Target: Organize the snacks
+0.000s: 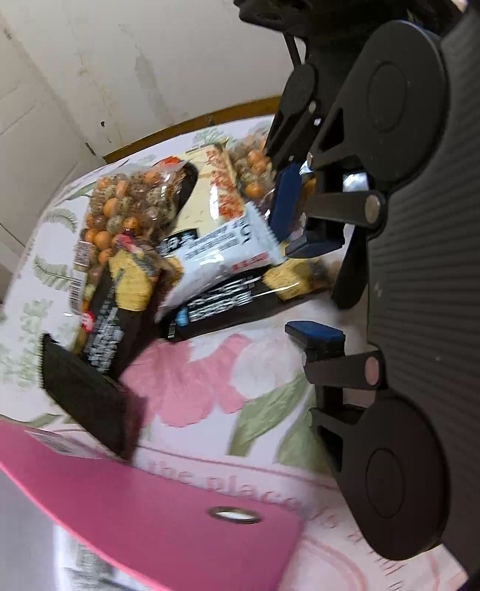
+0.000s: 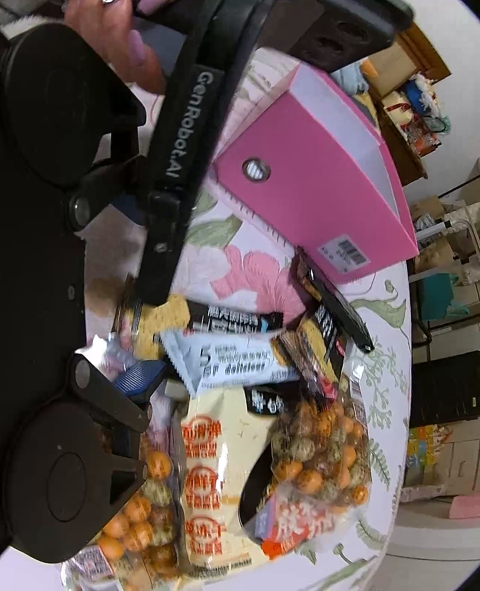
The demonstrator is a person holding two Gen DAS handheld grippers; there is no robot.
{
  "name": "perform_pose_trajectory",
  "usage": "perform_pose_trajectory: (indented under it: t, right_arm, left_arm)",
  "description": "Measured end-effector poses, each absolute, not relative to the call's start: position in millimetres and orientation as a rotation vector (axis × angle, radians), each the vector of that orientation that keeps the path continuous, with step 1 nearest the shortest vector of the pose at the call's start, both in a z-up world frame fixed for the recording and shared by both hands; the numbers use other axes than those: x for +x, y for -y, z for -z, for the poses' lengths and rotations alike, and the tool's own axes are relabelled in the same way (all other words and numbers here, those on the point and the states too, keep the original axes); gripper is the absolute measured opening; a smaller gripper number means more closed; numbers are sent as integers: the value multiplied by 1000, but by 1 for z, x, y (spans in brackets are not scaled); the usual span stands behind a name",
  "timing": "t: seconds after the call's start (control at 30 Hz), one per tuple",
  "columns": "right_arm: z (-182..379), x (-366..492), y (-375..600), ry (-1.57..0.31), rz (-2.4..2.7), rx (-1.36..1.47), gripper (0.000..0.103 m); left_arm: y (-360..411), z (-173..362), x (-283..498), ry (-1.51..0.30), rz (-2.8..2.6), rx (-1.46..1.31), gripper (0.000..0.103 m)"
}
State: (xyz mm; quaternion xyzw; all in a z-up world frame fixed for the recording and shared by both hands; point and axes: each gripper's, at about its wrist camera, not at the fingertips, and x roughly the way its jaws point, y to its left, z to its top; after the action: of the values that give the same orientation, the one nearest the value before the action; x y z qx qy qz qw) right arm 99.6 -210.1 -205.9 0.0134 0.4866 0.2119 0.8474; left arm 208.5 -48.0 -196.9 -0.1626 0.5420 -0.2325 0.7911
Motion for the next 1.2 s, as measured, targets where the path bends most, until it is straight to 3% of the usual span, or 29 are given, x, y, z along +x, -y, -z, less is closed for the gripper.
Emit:
perform_pose_trajectory:
  t: [0.53, 0.67, 1.2]
  right_arm:
    - [223, 104, 184, -1017, -374, -137, 86]
    - [216, 103, 188, -1029, -364, -112, 66]
    - [199, 70, 170, -1054, -388, -49, 64]
  left_arm:
    - [43, 220, 223, -1233, 569, -558, 36]
    - [39, 205, 216, -1226, 558, -512, 36]
    - [40, 175, 181, -1256, 501, -308, 36]
